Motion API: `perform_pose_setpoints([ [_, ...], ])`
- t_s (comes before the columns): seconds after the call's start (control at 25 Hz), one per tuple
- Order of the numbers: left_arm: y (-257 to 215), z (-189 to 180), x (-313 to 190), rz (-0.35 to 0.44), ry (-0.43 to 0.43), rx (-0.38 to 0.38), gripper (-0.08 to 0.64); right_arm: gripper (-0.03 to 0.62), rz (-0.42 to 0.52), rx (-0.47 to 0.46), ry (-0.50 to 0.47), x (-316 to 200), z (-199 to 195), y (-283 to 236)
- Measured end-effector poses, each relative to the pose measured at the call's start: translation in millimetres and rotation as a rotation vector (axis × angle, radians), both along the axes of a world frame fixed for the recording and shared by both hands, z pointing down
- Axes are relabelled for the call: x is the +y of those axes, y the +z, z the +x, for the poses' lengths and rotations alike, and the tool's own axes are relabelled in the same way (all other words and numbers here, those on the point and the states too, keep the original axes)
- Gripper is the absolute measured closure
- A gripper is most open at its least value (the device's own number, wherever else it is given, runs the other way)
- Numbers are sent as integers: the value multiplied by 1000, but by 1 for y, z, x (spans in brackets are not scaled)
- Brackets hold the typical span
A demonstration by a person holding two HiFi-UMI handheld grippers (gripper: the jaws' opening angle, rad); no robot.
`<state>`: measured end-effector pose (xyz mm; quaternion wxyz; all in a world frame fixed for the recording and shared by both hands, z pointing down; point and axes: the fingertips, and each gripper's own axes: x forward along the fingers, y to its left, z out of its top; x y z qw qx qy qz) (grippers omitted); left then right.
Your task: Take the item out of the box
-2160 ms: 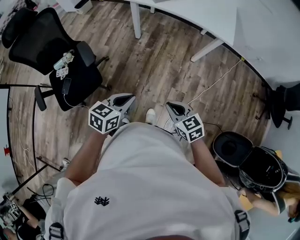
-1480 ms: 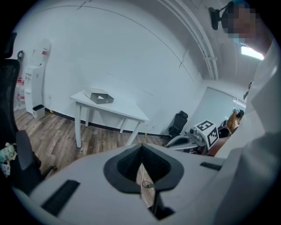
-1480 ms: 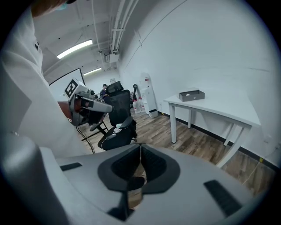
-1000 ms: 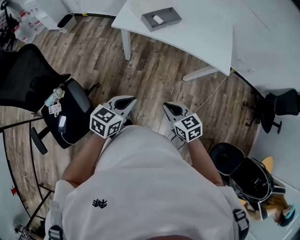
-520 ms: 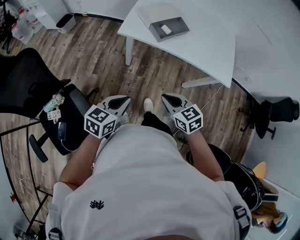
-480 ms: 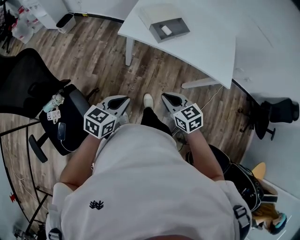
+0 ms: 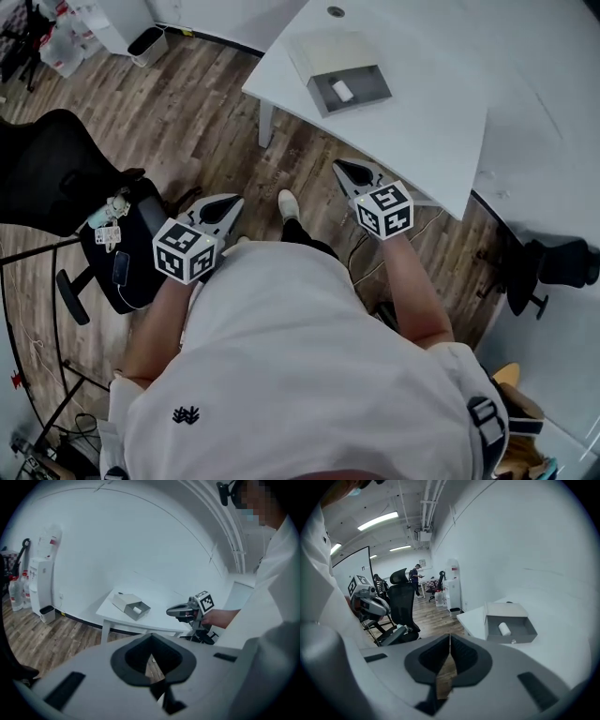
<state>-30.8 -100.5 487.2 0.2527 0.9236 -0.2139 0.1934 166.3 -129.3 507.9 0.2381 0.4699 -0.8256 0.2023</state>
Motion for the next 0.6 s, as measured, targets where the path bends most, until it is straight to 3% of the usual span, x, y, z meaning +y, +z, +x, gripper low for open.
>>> perform_pose_setpoints([
  [0.36,-1,31,-57,8,-120,-26,554,579,-17,44,-61,-105,64,22],
  [0.44,0,37,-65,8,-137,-35,554,512,-32,54,-73,-123,72,30],
  [0.6,1,46,-80,3,-178,-57,554,466,-69,69,-101,-153,86,48],
])
